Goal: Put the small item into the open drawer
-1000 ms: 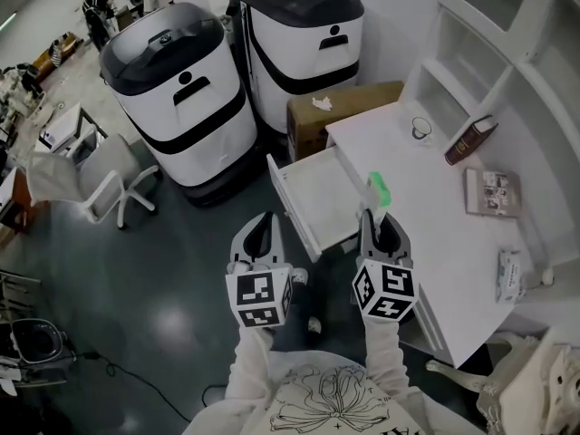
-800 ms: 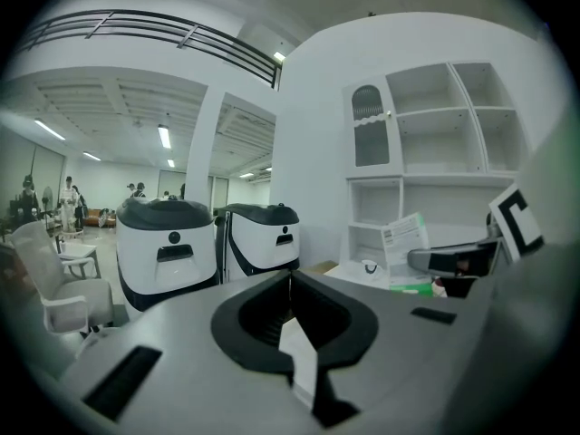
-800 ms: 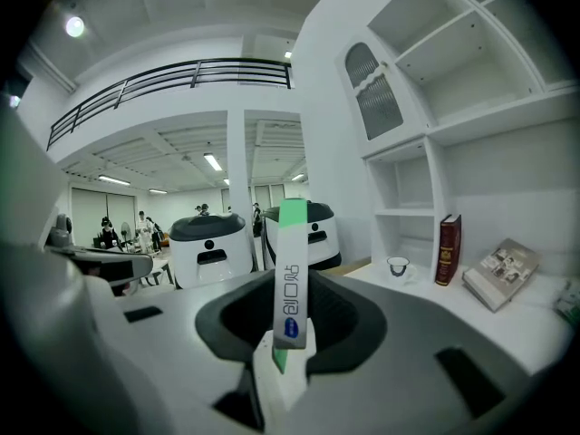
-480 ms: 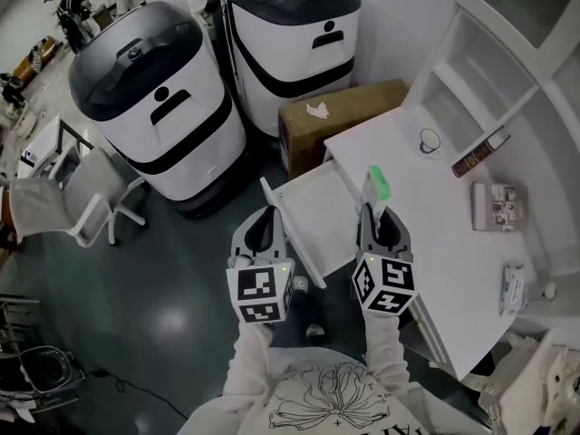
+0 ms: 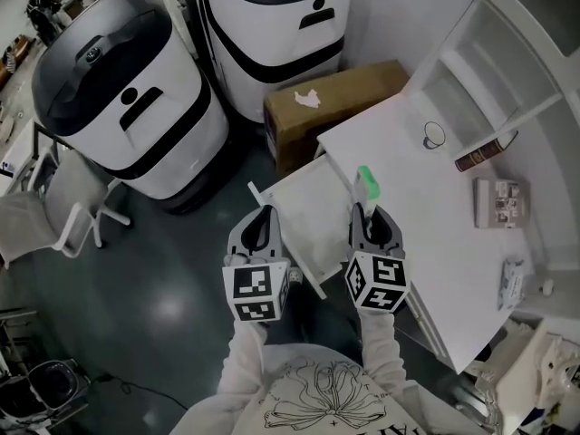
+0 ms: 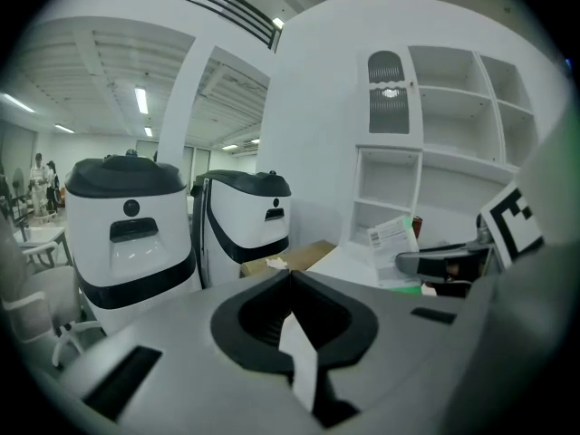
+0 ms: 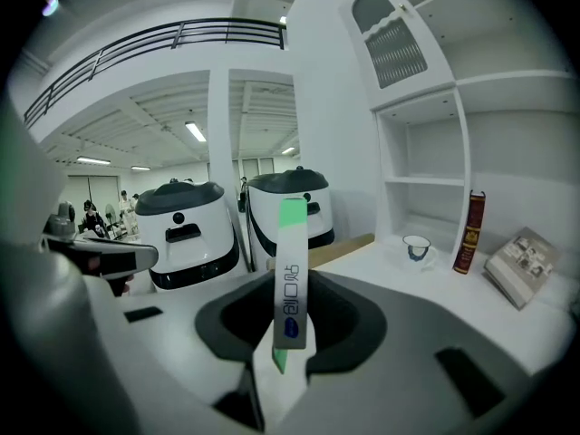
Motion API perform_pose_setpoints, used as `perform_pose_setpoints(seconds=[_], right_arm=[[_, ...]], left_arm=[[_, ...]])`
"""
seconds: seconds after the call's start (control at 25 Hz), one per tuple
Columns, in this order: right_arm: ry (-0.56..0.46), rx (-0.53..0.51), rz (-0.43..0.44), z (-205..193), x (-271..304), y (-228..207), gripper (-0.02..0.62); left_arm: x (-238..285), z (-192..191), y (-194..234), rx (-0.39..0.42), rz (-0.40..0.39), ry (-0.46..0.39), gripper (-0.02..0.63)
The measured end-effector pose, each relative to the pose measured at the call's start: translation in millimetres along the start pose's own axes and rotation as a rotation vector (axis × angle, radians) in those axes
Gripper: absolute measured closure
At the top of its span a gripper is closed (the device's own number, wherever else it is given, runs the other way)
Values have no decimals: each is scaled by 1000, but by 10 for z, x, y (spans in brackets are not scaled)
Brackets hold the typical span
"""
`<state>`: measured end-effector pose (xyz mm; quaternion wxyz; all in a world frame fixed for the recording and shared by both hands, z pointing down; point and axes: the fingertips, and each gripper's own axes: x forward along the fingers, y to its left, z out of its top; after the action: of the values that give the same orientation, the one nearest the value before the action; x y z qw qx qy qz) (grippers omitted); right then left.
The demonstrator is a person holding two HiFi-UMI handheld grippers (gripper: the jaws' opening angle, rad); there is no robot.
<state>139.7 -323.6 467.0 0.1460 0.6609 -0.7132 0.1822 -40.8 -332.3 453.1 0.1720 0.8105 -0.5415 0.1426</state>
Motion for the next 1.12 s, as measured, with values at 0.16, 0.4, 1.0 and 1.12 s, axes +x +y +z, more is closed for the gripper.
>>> perform_pose_setpoints(seconds=[0.16, 0.4, 1.0, 1.12], right_arm=[[54, 1, 6, -207, 225, -21, 505], [152, -2, 34, -560, 510, -31, 505], [401, -43, 126, -1622, 1230, -142, 505], [469, -29, 131, -1926, 1341, -166, 505]], left_arm=[[202, -167, 31, -10, -7, 43, 600], [393, -376, 91, -14, 19, 103, 600], [859, -903, 154, -62, 75, 215, 600], [898, -1001, 143, -69, 80, 237, 600]])
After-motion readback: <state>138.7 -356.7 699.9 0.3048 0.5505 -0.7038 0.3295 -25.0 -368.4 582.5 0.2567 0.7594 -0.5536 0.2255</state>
